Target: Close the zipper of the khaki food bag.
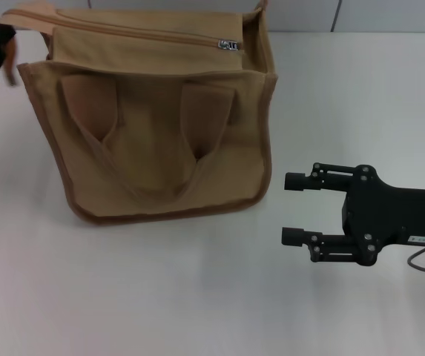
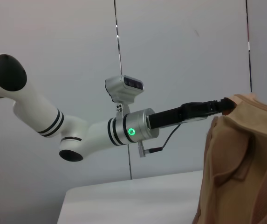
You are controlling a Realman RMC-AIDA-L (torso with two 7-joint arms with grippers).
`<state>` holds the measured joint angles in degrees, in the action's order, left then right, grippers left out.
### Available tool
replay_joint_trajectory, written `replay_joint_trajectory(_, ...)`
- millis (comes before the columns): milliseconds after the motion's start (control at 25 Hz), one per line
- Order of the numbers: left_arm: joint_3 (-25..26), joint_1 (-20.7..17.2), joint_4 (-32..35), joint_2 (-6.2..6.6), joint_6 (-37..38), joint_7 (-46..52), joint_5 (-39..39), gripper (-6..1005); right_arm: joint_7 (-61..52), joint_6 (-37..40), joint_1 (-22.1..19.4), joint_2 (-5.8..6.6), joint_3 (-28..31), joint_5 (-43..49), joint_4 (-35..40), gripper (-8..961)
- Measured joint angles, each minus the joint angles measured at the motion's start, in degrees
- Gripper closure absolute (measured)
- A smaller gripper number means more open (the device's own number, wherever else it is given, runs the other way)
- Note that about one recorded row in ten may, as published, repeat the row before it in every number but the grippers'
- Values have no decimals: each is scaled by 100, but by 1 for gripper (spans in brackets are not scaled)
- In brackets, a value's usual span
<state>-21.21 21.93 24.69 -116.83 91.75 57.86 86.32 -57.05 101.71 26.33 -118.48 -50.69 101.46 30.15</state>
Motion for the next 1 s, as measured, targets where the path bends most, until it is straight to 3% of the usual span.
replay_joint_trajectory(160,-251,-149,155,133,24,516,3,819,3,-71,33,-33,0,8,-1,230)
replay_joint_trajectory(280,-673,-288,287,332,229,1104,3,735,5,-131,62,-34,-2,20,-1,230)
replay_joint_trajectory(400,-717,-328,292,381,451,1236,2,651,5,-137,66,-35,-2,14,-1,230)
replay_joint_trajectory(600,-824,-364,296,402,935,1351,2,473,7,-232,65,-34,-6,22,-1,230)
replay_joint_trajectory(720,-1300,-354,306,420,1337,1426,0,359,8,-258,66,-34,-29,27,-1,230)
replay_joint_trajectory(840,-1300,-354,306,420,1337,1426,0,264,10,-266,71,-34,-41,30,-1,230)
replay_joint_trajectory(880,-1519,-338,330,423,1380,1430,0,232,10,-266,74,-34,-49,32,-1,230)
replay_joint_trajectory(960,-1519,-338,330,423,1380,1430,0,232,10,-267,77,-34,-52,33,-1,230)
replay_joint_trajectory(1000,-2343,-284,451,380,1377,1372,0,232,10,-267,78,-34,-53,36,-1,230)
